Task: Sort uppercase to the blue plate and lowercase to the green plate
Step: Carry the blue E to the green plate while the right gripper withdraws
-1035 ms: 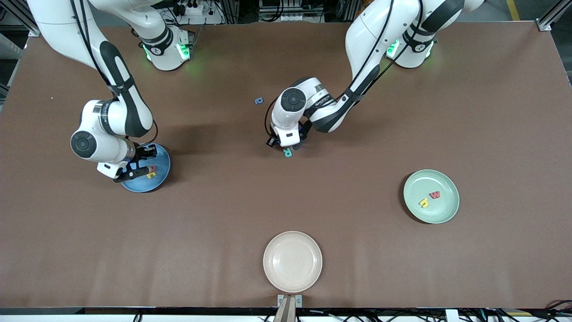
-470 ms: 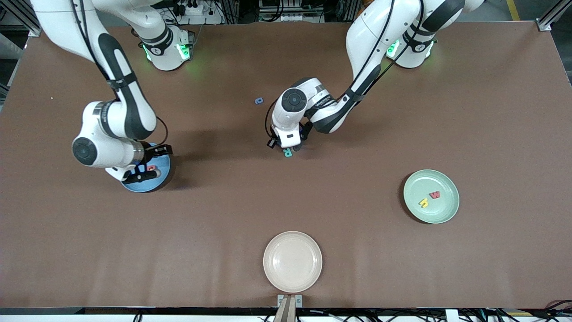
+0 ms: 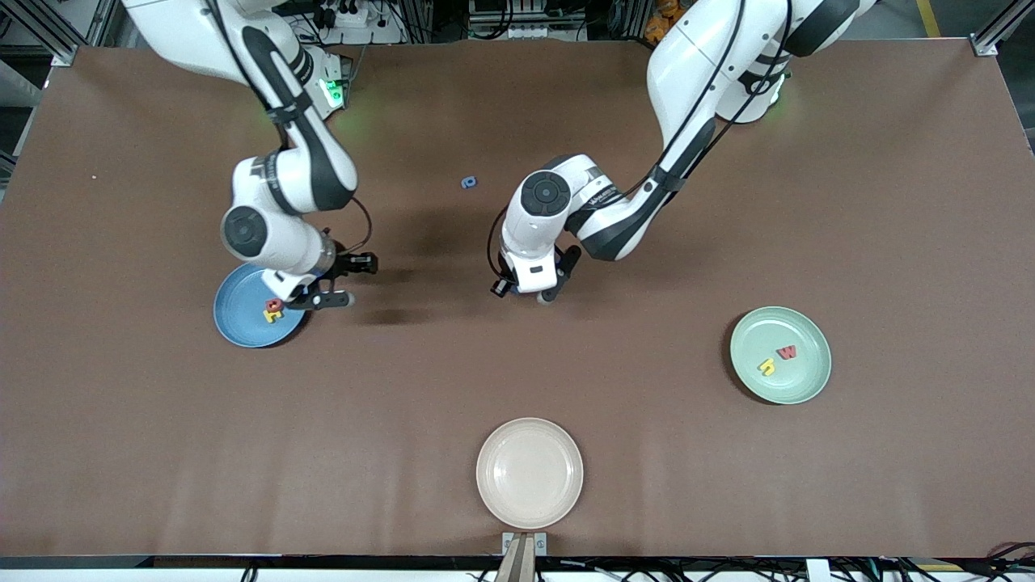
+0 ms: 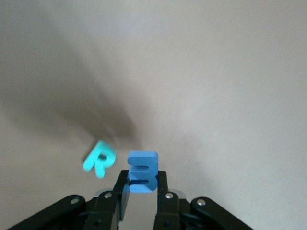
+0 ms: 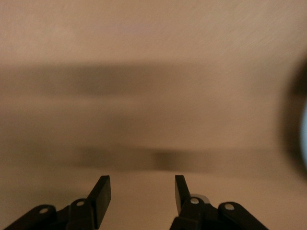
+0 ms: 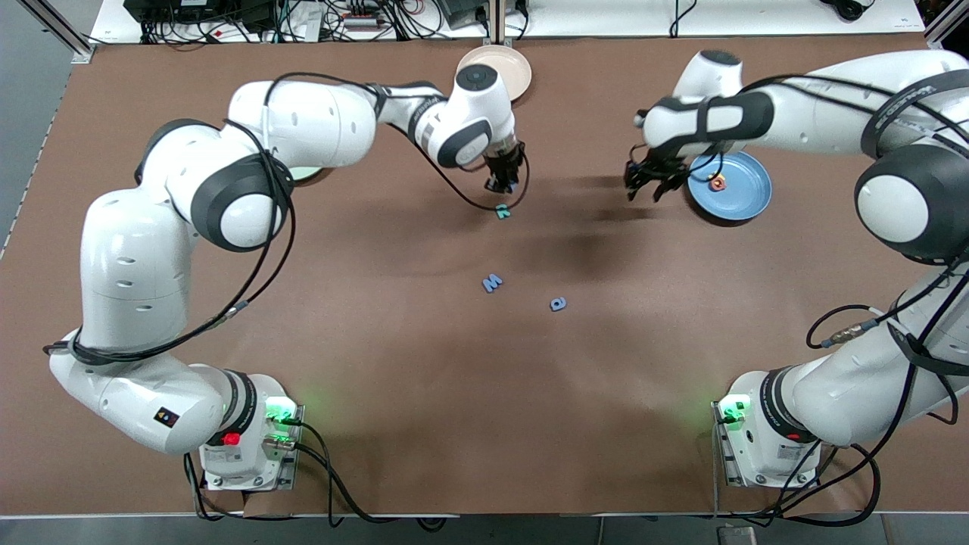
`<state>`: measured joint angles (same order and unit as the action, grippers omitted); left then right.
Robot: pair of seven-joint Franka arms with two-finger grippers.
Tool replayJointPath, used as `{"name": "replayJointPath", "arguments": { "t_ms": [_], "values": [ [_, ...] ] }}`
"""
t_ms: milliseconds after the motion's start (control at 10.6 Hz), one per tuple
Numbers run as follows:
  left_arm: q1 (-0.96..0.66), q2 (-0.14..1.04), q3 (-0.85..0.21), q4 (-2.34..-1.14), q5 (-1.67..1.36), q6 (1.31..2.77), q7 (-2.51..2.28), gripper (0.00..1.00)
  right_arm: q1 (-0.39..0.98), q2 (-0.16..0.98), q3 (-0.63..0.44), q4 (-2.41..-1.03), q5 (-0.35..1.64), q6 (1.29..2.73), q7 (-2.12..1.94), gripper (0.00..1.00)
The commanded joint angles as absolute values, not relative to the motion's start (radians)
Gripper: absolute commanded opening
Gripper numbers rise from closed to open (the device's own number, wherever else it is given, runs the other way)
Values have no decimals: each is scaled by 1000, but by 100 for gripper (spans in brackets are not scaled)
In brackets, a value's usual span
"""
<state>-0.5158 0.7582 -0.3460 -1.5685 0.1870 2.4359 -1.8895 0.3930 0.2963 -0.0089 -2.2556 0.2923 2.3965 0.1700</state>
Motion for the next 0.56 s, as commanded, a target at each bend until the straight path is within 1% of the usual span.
{"name": "replayJointPath", "arguments": {
  "t_ms": [0,282,470],
  "values": [
    [-435,721,-347,-1566,219,2398,-1745,0,400,223,105,-2321,307,2431,370,62],
    [-278,700,-354,-1565,209,2327,-1397,0,428,215,308,-2368,305,2571,697,62],
    [-218,690,-350,-1565,219,2292,-1201,0,458,213,362,-2373,302,2583,782,62]
  ]
}}
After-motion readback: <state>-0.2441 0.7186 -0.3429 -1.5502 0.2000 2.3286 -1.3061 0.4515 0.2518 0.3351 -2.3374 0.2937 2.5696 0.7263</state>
